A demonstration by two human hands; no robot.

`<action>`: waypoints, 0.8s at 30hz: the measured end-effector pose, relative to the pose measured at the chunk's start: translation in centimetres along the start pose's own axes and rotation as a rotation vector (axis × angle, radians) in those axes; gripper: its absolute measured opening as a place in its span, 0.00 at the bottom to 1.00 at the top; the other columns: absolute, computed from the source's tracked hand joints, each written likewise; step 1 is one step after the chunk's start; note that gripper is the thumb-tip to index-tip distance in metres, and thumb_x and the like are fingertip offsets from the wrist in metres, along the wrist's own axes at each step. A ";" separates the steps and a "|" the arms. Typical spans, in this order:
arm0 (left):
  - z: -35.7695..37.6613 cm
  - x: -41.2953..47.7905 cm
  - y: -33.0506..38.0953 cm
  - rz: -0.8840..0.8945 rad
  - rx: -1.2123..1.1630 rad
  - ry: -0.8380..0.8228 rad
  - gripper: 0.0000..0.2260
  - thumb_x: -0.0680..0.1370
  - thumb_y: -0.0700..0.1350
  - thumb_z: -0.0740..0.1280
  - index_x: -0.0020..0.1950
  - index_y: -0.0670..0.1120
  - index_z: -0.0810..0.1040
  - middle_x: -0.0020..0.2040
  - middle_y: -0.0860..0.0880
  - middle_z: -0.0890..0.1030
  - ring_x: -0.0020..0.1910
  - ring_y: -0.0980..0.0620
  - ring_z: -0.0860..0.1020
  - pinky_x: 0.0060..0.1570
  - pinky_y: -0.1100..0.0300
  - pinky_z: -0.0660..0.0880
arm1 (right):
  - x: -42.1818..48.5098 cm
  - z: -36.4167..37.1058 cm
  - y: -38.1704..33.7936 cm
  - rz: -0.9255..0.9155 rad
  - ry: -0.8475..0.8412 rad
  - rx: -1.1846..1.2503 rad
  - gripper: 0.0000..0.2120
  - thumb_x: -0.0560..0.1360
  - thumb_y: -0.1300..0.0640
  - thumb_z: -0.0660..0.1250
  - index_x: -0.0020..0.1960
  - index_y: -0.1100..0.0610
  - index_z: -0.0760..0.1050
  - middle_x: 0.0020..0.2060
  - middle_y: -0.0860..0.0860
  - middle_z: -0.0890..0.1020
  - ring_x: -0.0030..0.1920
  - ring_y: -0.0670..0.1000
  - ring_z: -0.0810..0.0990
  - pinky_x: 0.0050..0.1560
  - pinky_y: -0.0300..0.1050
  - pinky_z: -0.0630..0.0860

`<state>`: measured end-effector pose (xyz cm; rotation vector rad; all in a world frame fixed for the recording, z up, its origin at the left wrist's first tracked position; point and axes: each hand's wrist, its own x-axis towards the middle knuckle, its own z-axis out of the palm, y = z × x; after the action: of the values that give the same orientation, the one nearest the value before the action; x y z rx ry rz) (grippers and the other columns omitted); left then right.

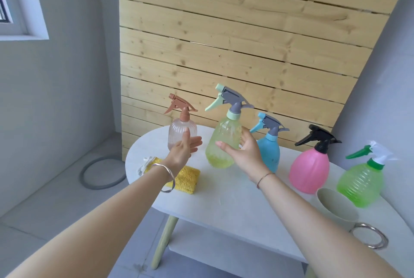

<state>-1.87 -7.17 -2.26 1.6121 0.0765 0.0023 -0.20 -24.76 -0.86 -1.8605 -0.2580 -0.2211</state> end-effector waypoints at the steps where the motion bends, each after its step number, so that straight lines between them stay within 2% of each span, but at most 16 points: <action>1: 0.2 0.6 -0.1 0.005 0.010 -0.006 0.31 0.83 0.59 0.40 0.71 0.44 0.71 0.69 0.46 0.75 0.60 0.51 0.74 0.68 0.55 0.64 | 1.5 0.2 0.1 0.007 -0.024 0.019 0.23 0.67 0.54 0.77 0.58 0.50 0.72 0.54 0.45 0.81 0.57 0.43 0.78 0.54 0.28 0.71; 3: 0.8 1.3 -0.2 -0.009 0.013 -0.017 0.32 0.82 0.60 0.41 0.73 0.43 0.69 0.71 0.46 0.72 0.63 0.50 0.73 0.70 0.55 0.62 | 3.6 0.5 0.6 0.038 -0.062 0.047 0.24 0.66 0.54 0.78 0.59 0.52 0.73 0.54 0.47 0.82 0.57 0.46 0.79 0.61 0.44 0.75; 5: 1.2 2.2 -0.5 -0.040 0.014 -0.028 0.33 0.81 0.62 0.41 0.74 0.42 0.67 0.73 0.45 0.69 0.68 0.48 0.71 0.70 0.55 0.62 | 5.0 1.0 1.7 0.063 -0.082 0.057 0.25 0.66 0.54 0.78 0.59 0.53 0.73 0.55 0.48 0.82 0.57 0.48 0.80 0.63 0.52 0.74; 8: 1.6 3.3 -1.1 -0.103 -0.003 -0.037 0.35 0.81 0.63 0.41 0.74 0.41 0.67 0.73 0.44 0.69 0.70 0.47 0.69 0.68 0.56 0.63 | 5.6 1.5 3.6 0.107 -0.101 0.065 0.25 0.66 0.55 0.78 0.60 0.53 0.73 0.55 0.49 0.82 0.57 0.48 0.80 0.63 0.52 0.74; 12: 1.4 4.3 -2.0 -0.143 -0.058 -0.042 0.36 0.80 0.65 0.41 0.74 0.39 0.67 0.73 0.43 0.69 0.72 0.46 0.68 0.72 0.55 0.63 | 6.3 1.8 4.7 0.124 -0.144 0.066 0.27 0.66 0.56 0.78 0.63 0.53 0.72 0.56 0.49 0.81 0.58 0.47 0.79 0.63 0.49 0.74; 15: 1.5 4.6 -2.1 -0.144 -0.060 -0.051 0.36 0.80 0.65 0.42 0.74 0.40 0.66 0.73 0.43 0.69 0.71 0.47 0.68 0.72 0.55 0.63 | 6.6 2.0 4.9 0.122 -0.115 0.051 0.28 0.66 0.54 0.78 0.63 0.52 0.72 0.56 0.48 0.81 0.59 0.48 0.78 0.61 0.46 0.74; 20: 1.9 4.6 -2.0 -0.133 -0.045 -0.066 0.36 0.80 0.65 0.42 0.74 0.40 0.65 0.74 0.44 0.67 0.72 0.47 0.67 0.70 0.56 0.62 | 6.4 2.0 5.4 0.113 -0.080 0.036 0.28 0.64 0.50 0.79 0.61 0.50 0.72 0.55 0.47 0.81 0.58 0.48 0.78 0.61 0.50 0.75; 24: 2.1 4.5 -2.3 -0.120 -0.018 -0.085 0.37 0.80 0.66 0.42 0.74 0.41 0.66 0.74 0.45 0.68 0.71 0.48 0.68 0.72 0.55 0.62 | 5.8 1.8 5.4 0.116 -0.028 -0.006 0.28 0.65 0.50 0.78 0.61 0.50 0.72 0.56 0.47 0.80 0.59 0.48 0.77 0.61 0.48 0.75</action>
<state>2.61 -8.93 -4.86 1.5858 0.1069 -0.1572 6.93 -24.26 -4.74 -1.8789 -0.1688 -0.1162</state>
